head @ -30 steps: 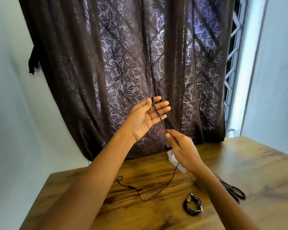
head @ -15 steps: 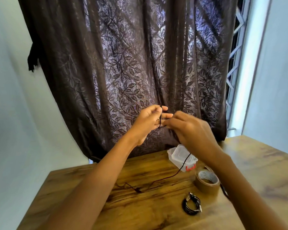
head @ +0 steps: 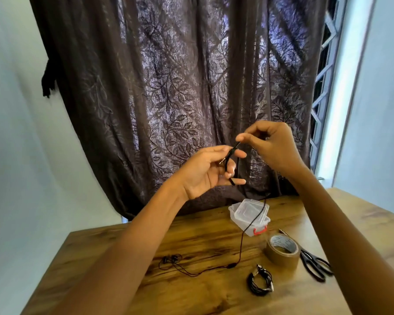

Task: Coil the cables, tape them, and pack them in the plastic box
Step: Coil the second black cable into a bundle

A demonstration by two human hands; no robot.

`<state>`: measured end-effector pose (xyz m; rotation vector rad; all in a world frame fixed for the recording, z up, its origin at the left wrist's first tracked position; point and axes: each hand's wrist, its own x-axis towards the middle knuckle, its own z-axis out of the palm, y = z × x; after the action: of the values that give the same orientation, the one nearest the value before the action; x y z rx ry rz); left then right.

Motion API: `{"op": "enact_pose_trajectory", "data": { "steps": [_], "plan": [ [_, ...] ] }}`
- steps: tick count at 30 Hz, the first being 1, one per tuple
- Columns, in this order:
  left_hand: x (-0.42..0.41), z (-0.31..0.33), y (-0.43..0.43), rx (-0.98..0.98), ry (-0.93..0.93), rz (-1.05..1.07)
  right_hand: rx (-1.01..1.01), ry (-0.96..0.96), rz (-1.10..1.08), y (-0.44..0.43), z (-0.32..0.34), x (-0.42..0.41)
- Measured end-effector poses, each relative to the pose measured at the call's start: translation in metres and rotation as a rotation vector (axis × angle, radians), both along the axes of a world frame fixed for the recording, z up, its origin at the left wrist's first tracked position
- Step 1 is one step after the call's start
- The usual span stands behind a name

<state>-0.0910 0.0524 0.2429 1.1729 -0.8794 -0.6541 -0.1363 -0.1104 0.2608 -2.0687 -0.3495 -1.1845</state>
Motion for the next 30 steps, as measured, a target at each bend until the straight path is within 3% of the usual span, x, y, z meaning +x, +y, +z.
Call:
{"op": "enact_pose_trajectory", "data": {
  "steps": [4, 9, 13, 19, 24, 30],
  "plan": [
    [0.001, 0.005, 0.005, -0.11, 0.096, -0.064, 0.224, 0.05, 0.103, -0.006, -0.021, 0.013],
    [0.009, 0.006, 0.007, -0.232, 0.126, 0.002, 0.219, 0.14, -0.026, -0.002, -0.061, 0.023],
    [0.016, 0.005, 0.01, -0.309, 0.139, 0.077, -0.039, 0.214, -0.178, 0.015, -0.092, 0.017],
    [0.018, 0.0, 0.015, -0.351, 0.16, 0.189, -0.473, 0.053, -0.347, 0.043, -0.105, -0.008],
    [0.021, -0.005, 0.017, -0.322, 0.114, 0.316, -0.52, -0.049, -0.422, 0.047, -0.09, -0.018],
    [0.017, -0.013, 0.013, -0.128, -0.08, 0.382, -0.513, -0.209, -0.369, 0.043, -0.057, -0.015]
  ]
}}
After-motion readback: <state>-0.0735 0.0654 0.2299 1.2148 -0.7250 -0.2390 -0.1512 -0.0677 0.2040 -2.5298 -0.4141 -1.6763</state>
